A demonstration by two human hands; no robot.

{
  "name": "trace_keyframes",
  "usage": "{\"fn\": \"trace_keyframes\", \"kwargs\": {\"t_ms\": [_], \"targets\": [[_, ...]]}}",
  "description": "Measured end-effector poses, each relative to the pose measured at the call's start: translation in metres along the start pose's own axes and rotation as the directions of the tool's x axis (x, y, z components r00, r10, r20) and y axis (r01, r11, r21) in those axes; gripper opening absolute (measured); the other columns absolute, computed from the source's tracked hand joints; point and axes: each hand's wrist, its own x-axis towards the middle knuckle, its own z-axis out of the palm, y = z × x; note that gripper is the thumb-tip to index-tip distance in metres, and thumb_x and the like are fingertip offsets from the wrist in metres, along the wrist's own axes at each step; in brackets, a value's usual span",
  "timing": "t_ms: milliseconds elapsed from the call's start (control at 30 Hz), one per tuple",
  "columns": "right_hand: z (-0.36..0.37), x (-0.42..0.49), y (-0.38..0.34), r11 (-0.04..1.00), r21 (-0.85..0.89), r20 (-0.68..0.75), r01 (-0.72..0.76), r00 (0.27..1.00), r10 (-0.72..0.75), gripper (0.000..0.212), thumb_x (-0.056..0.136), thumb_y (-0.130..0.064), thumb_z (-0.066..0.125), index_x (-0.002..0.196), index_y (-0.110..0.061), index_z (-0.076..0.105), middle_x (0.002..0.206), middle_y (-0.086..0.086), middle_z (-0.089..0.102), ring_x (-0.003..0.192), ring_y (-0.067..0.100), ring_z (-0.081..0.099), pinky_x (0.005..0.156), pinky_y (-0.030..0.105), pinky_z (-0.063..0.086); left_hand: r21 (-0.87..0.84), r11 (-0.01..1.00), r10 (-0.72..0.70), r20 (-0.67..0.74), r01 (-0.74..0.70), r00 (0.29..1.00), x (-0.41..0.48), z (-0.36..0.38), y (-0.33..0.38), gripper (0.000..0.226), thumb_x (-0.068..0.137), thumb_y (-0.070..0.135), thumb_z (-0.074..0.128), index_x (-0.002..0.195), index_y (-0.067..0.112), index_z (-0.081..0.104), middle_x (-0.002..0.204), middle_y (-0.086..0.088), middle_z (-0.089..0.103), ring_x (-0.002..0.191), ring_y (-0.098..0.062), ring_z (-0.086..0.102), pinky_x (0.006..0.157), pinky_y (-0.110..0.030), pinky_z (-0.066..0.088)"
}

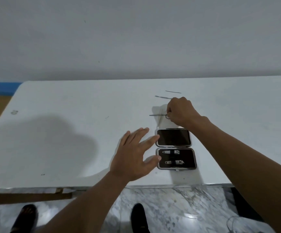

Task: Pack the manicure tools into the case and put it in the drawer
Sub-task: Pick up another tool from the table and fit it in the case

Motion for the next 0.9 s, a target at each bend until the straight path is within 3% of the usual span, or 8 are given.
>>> {"fn": "trace_keyframes", "kwargs": {"t_ms": [100,167,300,400,500,733,900], "targets": [[-0.005,0.000,-0.004,0.996,-0.080,0.032,0.049,0.998,-0.047,0.007,0.082,-0.008,0.058,0.079,-0.002,0.061,0.089,0.019,0.069,0.080,0.035,0.064,0.065,0.029,0.042,-0.006,1.000,-0.005,0.002,0.005,1.000,0.000,0.000,0.000,0.062,0.084,0.064,0.049,0.142,0.042,0.040,0.152,0.005,0.037,0.143,-0.012,0.025,0.118,-0.043,0.018],[-0.006,-0.004,-0.005,0.992,-0.121,0.021,0.041,0.999,-0.039,0.024,0.082,-0.002,0.054,0.061,-0.006,0.042,0.084,0.019,0.066,0.073,0.035,0.058,0.064,0.030,0.038,-0.006,1.000,-0.007,0.001,0.007,1.000,0.001,0.000,0.000,0.062,0.083,0.064,0.050,0.141,0.042,0.041,0.152,0.005,0.038,0.143,-0.012,0.026,0.117,-0.044,0.019],[-0.008,-0.015,-0.001,0.986,-0.163,-0.104,-0.044,0.994,0.027,0.021,0.085,0.003,0.050,0.065,-0.001,0.044,0.071,0.011,0.050,0.082,0.038,0.059,0.064,0.032,0.033,-0.002,1.000,-0.006,-0.009,0.006,1.000,0.000,0.000,0.001,0.062,0.083,0.063,0.051,0.140,0.042,0.041,0.151,0.005,0.039,0.142,-0.013,0.027,0.117,-0.045,0.021],[-0.012,-0.021,0.003,0.985,-0.150,-0.137,-0.087,0.988,0.067,0.043,0.082,0.004,0.052,0.055,-0.011,0.023,0.059,0.004,0.027,0.069,0.031,0.045,0.061,0.031,0.033,0.005,1.000,-0.002,-0.009,0.002,1.000,0.001,0.000,0.000,0.061,0.084,0.063,0.050,0.141,0.042,0.041,0.151,0.005,0.039,0.142,-0.013,0.027,0.117,-0.045,0.021],[-0.014,-0.028,0.007,0.992,-0.102,-0.129,-0.073,0.990,0.059,0.041,0.078,0.004,0.054,0.053,-0.011,0.026,0.056,0.004,0.030,0.063,0.030,0.043,0.053,0.029,0.030,0.012,1.000,0.004,-0.019,-0.004,1.000,0.001,0.000,-0.001,0.061,0.084,0.063,0.048,0.141,0.041,0.042,0.150,0.004,0.040,0.141,-0.014,0.030,0.117,-0.045,0.022],[0.000,-0.069,0.018,0.995,-0.101,-0.098,0.023,0.995,-0.033,0.019,0.077,-0.005,0.056,0.062,-0.006,0.044,0.065,0.013,0.052,0.066,0.036,0.053,0.061,0.031,0.036,0.036,0.999,0.019,-0.040,-0.017,0.999,-0.001,0.003,-0.001,0.060,0.085,0.064,0.045,0.141,0.041,0.043,0.149,0.003,0.042,0.140,-0.015,0.032,0.117,-0.044,0.020],[0.011,-0.104,0.025,0.989,-0.127,-0.082,0.072,0.993,-0.083,0.018,0.077,-0.004,0.054,0.061,-0.007,0.046,0.060,0.009,0.049,0.059,0.033,0.049,0.053,0.030,0.033,0.051,0.998,0.027,-0.044,-0.024,0.999,-0.001,0.005,-0.003,0.060,0.086,0.066,0.043,0.141,0.042,0.042,0.149,0.003,0.042,0.140,-0.015,0.031,0.117,-0.043,0.019]]}}
